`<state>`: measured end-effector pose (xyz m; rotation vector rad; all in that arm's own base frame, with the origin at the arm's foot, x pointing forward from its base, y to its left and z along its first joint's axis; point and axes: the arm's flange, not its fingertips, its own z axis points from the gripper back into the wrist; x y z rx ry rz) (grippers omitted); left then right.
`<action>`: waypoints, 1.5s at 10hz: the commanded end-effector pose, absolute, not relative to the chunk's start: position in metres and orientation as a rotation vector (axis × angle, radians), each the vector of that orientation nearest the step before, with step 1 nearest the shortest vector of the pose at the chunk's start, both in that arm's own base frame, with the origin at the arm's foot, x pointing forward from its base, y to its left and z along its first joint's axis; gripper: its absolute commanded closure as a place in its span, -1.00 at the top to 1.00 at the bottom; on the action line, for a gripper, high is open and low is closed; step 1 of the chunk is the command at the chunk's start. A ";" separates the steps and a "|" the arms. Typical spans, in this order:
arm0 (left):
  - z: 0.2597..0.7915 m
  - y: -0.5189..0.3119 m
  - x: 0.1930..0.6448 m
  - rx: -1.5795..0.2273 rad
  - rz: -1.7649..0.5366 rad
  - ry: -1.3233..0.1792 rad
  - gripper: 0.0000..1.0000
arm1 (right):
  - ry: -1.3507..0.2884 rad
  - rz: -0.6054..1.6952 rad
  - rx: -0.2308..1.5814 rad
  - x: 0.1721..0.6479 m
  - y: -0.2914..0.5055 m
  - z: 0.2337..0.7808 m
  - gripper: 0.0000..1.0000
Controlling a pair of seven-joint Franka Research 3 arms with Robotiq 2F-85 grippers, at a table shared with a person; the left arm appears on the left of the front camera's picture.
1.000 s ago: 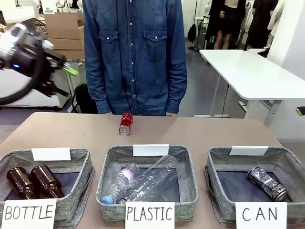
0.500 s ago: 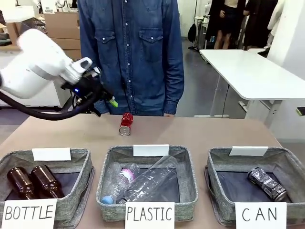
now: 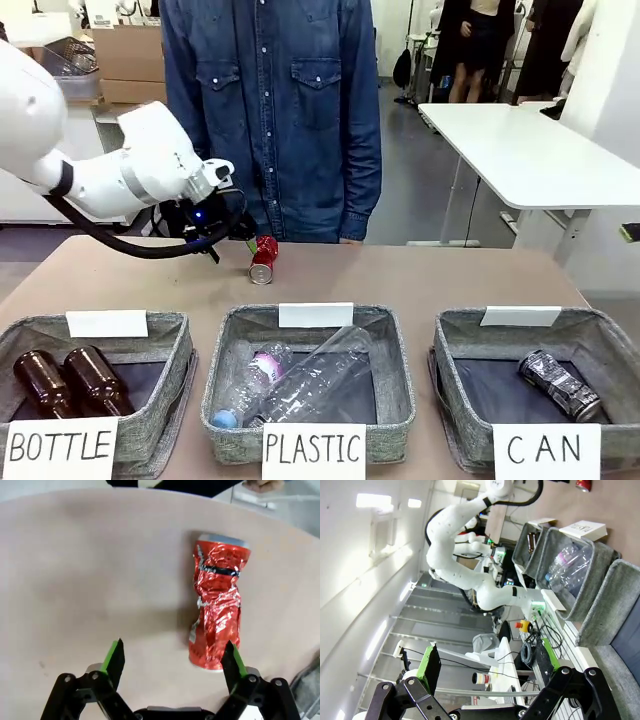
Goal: Sort the can waste into the basket.
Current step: Pick up the can waste from the table and place it in the right Fabric basket.
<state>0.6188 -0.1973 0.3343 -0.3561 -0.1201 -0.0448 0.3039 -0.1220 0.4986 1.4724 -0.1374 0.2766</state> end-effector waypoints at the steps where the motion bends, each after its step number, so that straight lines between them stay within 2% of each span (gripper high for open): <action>1: 0.329 -0.222 0.631 -0.339 -0.027 -0.165 1.00 | -0.141 0.297 1.470 0.303 -0.125 0.500 1.00; 7: 0.304 -0.272 0.629 -0.293 -0.090 -0.195 1.00 | -0.141 0.297 1.470 0.303 -0.125 0.500 1.00; 8: 0.305 -0.272 0.629 -0.295 -0.091 -0.195 0.89 | -0.141 0.297 1.470 0.303 -0.125 0.500 1.00; 9: 0.306 -0.271 0.629 -0.289 -0.094 -0.205 0.07 | -0.141 0.297 1.470 0.303 -0.125 0.500 1.00; 10: 0.307 -0.270 0.628 -0.285 -0.095 -0.206 -0.29 | -0.141 0.297 1.470 0.303 -0.125 0.500 1.00; 11: 0.308 -0.269 0.627 -0.281 -0.101 -0.210 -1.00 | -0.141 0.297 1.470 0.303 -0.125 0.500 1.00; 13: 0.311 -0.267 0.625 -0.282 -0.103 -0.220 -1.00 | -0.141 0.297 1.470 0.303 -0.125 0.500 1.00; 14: 0.314 -0.265 0.623 -0.288 -0.102 -0.226 -0.68 | -0.141 0.297 1.470 0.303 -0.125 0.500 1.00; 15: 0.318 -0.264 0.621 -0.292 -0.104 -0.233 -0.89 | -0.141 0.297 1.470 0.303 -0.125 0.500 1.00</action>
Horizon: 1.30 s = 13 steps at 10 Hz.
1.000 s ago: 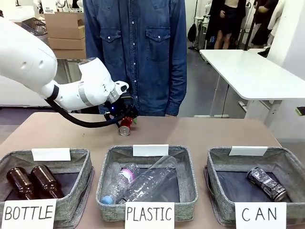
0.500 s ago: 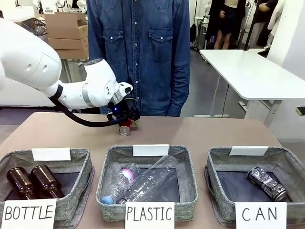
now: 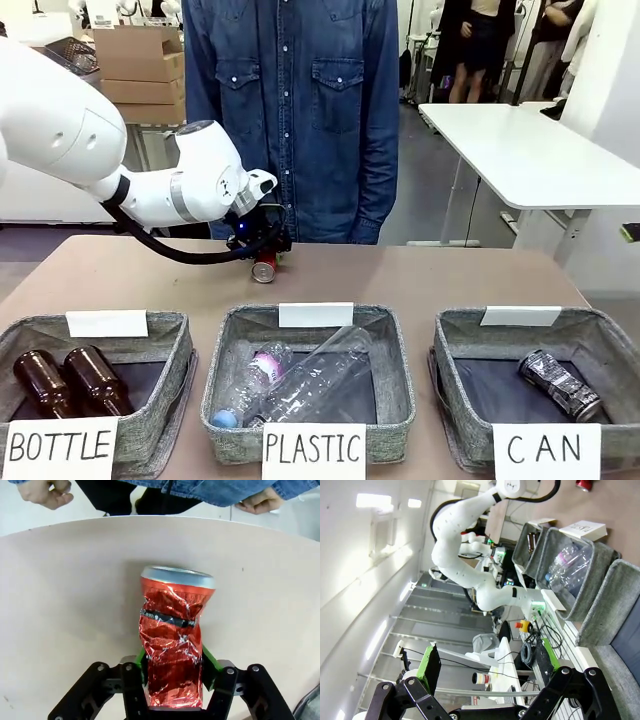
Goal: Sort the can waste into the basket.
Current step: Pick up the can waste from the table and place it in the right Fabric basket.
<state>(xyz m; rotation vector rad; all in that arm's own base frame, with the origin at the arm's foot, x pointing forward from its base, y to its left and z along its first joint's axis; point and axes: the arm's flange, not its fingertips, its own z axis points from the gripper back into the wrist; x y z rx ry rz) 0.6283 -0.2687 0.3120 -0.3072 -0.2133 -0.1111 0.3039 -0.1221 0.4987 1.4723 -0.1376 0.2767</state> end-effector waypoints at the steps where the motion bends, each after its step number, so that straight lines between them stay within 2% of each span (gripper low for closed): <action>1: 0.321 -0.263 0.619 -0.294 -0.107 -0.236 -1.00 | -0.141 0.297 1.470 0.303 -0.125 0.500 1.00; 3: 0.337 -0.258 0.608 -0.308 -0.114 -0.229 -1.00 | -0.141 0.297 1.470 0.303 -0.125 0.500 1.00; 5: 0.397 -0.233 0.569 -0.357 -0.218 -0.136 -1.00 | -0.141 0.297 1.470 0.303 -0.125 0.500 1.00; 7: 0.484 -0.186 0.498 -0.480 -0.362 -0.111 -1.00 | -0.141 0.297 1.470 0.303 -0.125 0.500 1.00; 9: 0.550 -0.152 0.418 -0.578 -0.514 -0.023 -1.00 | -0.141 0.297 1.470 0.303 -0.125 0.500 1.00; 11: 0.592 -0.125 0.335 -0.496 -0.678 -0.013 -1.00 | -0.141 0.297 1.470 0.303 -0.125 0.500 1.00; 13: 0.606 -0.095 0.265 -0.464 -0.942 -0.004 -1.00 | -0.141 0.297 1.470 0.303 -0.125 0.500 1.00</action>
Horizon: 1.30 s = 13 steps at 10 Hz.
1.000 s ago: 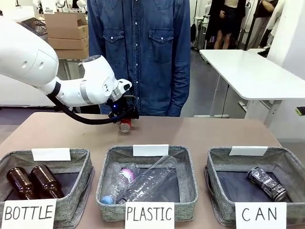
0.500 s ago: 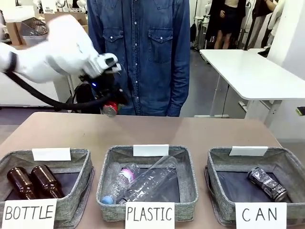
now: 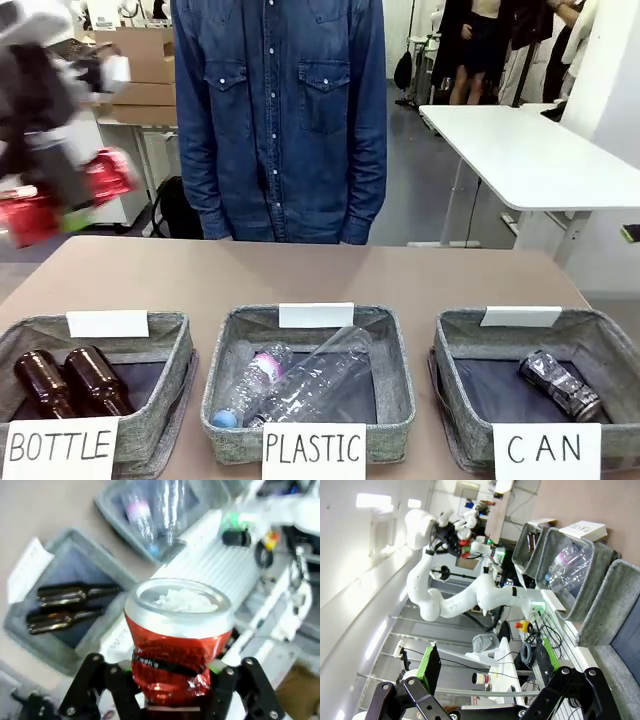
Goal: Sort the can waste into the basket.
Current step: Pick up the can waste from the table and place it in the right Fabric basket.
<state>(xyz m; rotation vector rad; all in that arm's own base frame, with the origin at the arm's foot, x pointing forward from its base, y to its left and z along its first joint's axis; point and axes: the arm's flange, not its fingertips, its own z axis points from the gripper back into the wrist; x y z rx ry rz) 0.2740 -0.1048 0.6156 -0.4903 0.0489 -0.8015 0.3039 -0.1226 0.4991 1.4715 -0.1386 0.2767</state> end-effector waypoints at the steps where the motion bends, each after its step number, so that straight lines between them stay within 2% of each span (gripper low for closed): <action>1: 0.601 -0.087 0.240 -0.440 -1.067 -0.146 -1.00 | -0.141 0.297 1.470 0.303 -0.125 0.500 1.00; 3: 0.584 -0.086 0.225 -0.364 -1.068 -0.444 -1.00 | -0.141 0.297 1.470 0.303 -0.125 0.500 1.00; 4: 0.618 -0.090 0.230 -0.383 -1.030 -0.100 -1.00 | -0.141 0.297 1.470 0.303 -0.125 0.500 1.00; 10: 0.609 -0.095 0.231 -0.390 -1.035 -0.109 -1.00 | -0.141 0.297 1.470 0.303 -0.125 0.500 1.00; 11: 0.604 -0.125 0.225 -0.235 -1.030 -0.167 -1.00 | -0.139 0.277 1.471 0.304 -0.123 0.499 1.00; 13: 0.603 -0.243 0.216 0.069 -1.178 -0.228 -1.00 | -0.163 0.242 1.373 0.303 -0.147 0.539 1.00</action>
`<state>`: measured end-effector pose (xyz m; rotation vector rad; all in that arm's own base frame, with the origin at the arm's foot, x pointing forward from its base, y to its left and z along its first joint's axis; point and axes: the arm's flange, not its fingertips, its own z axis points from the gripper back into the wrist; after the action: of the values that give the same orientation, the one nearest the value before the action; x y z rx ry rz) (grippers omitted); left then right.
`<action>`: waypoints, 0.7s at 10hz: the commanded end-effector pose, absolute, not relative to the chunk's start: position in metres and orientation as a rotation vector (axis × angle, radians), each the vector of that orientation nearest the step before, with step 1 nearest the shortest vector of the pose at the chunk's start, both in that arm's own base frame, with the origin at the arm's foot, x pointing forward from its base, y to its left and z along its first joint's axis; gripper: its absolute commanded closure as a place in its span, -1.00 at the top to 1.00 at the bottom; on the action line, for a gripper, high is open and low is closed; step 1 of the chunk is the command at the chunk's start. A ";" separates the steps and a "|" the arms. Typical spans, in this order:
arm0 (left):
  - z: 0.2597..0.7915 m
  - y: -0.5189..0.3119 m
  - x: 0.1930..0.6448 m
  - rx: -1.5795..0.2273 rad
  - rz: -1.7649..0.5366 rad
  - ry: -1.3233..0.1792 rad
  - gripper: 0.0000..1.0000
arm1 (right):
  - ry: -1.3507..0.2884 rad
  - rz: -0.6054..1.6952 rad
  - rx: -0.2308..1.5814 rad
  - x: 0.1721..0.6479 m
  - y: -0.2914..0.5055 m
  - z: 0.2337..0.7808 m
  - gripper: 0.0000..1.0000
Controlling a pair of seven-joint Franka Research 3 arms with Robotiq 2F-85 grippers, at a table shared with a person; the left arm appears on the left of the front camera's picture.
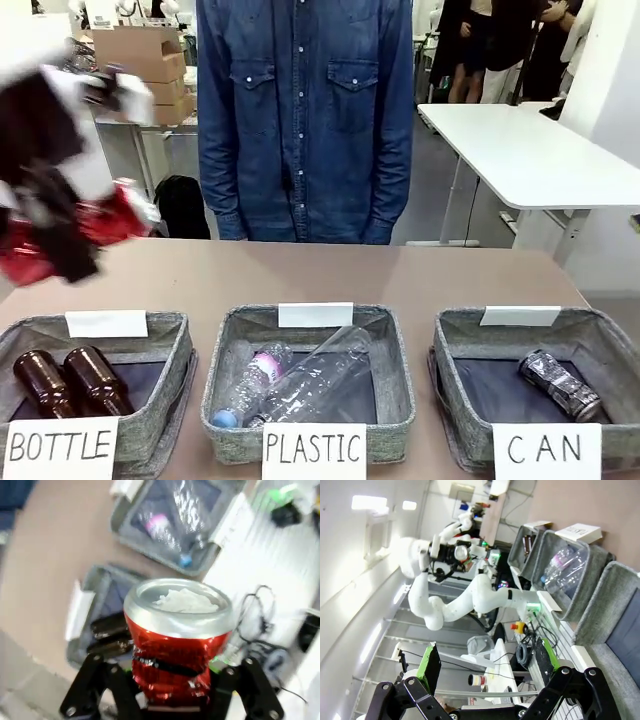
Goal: Sort the can waste into the basket.
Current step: Pick up the can waste from the table and place it in the right Fabric basket.
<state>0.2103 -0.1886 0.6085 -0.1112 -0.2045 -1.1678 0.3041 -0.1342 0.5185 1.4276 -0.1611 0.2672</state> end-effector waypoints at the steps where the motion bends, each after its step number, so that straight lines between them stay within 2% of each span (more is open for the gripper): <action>1: 0.595 -0.296 0.221 0.156 -1.217 -0.274 -1.00 | -0.174 0.217 1.354 0.304 -0.166 0.544 1.00; 3: 0.568 -0.394 0.251 0.148 -1.357 -0.339 -1.00 | -0.245 0.079 1.385 0.288 -0.236 0.559 1.00; 5: 0.541 -0.481 0.290 0.133 -1.436 -0.355 -1.00 | -0.403 -0.027 1.283 0.253 -0.308 0.563 1.00; 6: 0.528 -0.523 0.304 0.127 -1.473 -0.371 -1.00 | -0.454 -0.098 1.240 0.241 -0.325 0.556 1.00; 7: 0.517 -0.565 0.319 0.080 -1.550 -0.382 -1.00 | -0.352 0.005 1.313 0.258 -0.280 0.562 1.00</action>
<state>0.3098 -0.5070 0.5069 0.0934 -0.3884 -1.5046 0.2348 -0.3181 0.5614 1.2841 -0.4158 -0.0762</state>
